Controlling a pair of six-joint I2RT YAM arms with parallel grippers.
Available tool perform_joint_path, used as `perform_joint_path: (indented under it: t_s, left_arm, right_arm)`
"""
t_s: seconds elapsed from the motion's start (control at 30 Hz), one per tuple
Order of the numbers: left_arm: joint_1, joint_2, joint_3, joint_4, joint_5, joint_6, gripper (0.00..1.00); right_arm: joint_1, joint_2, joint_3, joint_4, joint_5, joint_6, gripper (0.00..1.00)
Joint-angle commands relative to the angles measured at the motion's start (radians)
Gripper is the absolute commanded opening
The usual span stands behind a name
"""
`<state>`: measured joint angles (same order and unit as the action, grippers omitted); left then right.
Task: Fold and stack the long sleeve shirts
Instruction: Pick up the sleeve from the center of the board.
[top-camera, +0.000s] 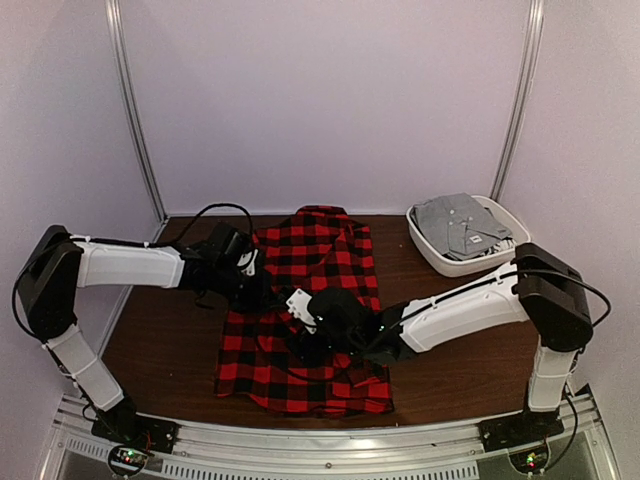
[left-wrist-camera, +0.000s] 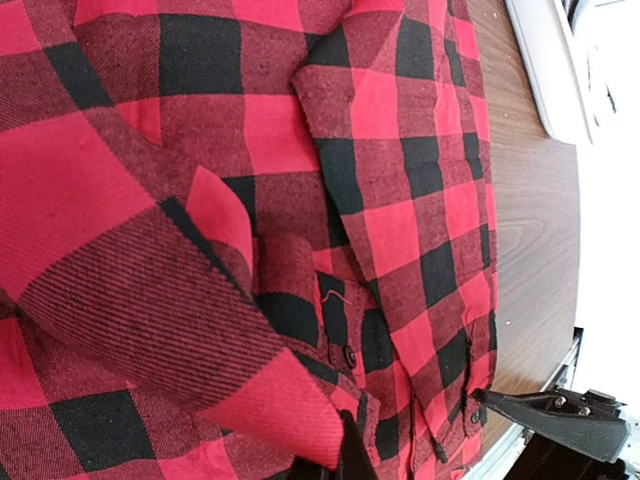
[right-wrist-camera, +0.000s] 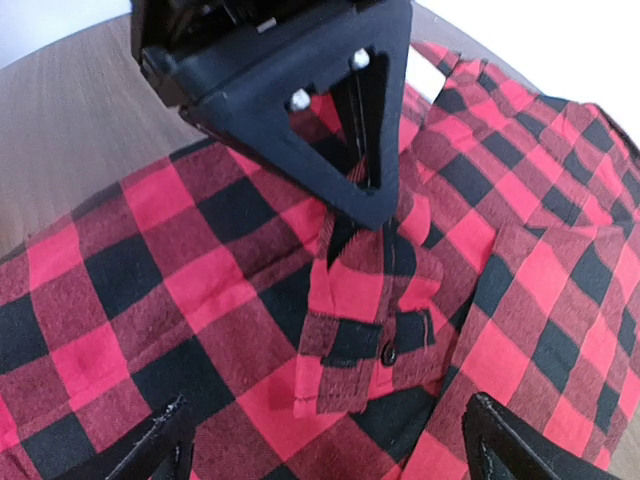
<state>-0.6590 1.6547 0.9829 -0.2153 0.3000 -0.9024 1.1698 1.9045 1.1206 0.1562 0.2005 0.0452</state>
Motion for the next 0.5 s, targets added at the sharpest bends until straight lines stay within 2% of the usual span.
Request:
perform_joint_path:
  t_s: [0.0, 0.23, 0.37, 0.47]
  left_arm:
    - [0.020, -0.021, 0.041, -0.032, 0.065, 0.029, 0.00]
    - [0.043, -0.044, 0.053, -0.061, 0.088, 0.039, 0.00]
    - [0.051, -0.044, 0.072, -0.106, 0.094, 0.068, 0.00]
    - [0.063, -0.052, 0.070, -0.122, 0.097, 0.082, 0.00]
  right_arm:
    - [0.003, 0.057, 0.005, 0.115, 0.103, -0.033, 0.94]
    - [0.004, 0.167, 0.061, 0.175, 0.209, -0.054, 0.90]
    - [0.004, 0.202, 0.083, 0.213, 0.294, -0.079, 0.83]
    - [0.005, 0.195, 0.077, 0.256, 0.323, -0.086, 0.72]
